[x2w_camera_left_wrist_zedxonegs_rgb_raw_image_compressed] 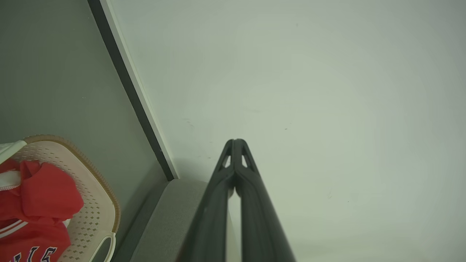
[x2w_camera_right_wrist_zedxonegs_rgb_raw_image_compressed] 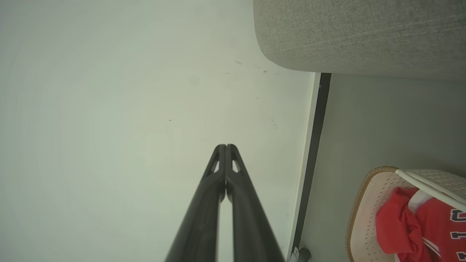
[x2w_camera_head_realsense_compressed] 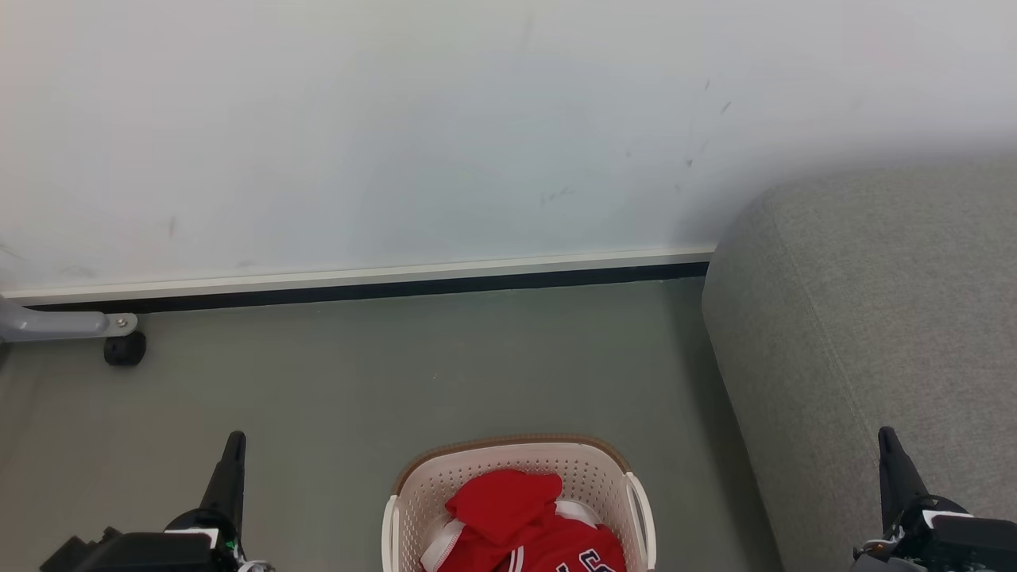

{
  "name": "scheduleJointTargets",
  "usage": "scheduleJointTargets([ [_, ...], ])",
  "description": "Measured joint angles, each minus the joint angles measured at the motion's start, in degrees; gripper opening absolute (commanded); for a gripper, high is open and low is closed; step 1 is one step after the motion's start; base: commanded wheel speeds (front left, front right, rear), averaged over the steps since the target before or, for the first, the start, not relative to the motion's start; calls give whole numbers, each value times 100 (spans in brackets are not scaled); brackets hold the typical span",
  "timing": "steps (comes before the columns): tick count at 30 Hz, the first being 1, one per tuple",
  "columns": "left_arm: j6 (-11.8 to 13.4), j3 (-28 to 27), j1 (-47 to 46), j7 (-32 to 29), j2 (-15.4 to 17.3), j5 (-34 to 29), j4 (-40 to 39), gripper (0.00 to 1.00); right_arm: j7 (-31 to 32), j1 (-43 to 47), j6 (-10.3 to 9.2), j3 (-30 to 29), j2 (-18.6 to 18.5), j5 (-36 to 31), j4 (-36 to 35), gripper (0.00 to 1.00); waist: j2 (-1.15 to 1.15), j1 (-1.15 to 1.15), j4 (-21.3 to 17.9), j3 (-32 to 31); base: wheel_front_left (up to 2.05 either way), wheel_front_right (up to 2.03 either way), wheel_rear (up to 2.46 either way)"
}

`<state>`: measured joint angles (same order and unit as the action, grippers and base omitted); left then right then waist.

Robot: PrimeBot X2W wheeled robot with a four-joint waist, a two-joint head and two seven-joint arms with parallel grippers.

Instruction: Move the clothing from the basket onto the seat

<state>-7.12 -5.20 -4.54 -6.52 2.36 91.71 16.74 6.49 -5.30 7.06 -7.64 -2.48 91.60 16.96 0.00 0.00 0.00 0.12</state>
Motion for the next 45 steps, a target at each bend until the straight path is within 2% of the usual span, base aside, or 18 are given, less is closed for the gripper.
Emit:
scheduleJointTargets([
  [34,0,0,0,0,0,0,0,0,0,0,0,0,0,0,0,0,0,0,0,0,0,0,0],
  [35,4,2,10,0,-4,-1,16,100,0,7,-1,2,3,-1,23,100,0,0,0,0,0,0,0],
  [45,12,148,333,76,-79,-3,294,100,-79,291,-8,143,120,-2,320,100,0,0,2,-13,0,0,0],
])
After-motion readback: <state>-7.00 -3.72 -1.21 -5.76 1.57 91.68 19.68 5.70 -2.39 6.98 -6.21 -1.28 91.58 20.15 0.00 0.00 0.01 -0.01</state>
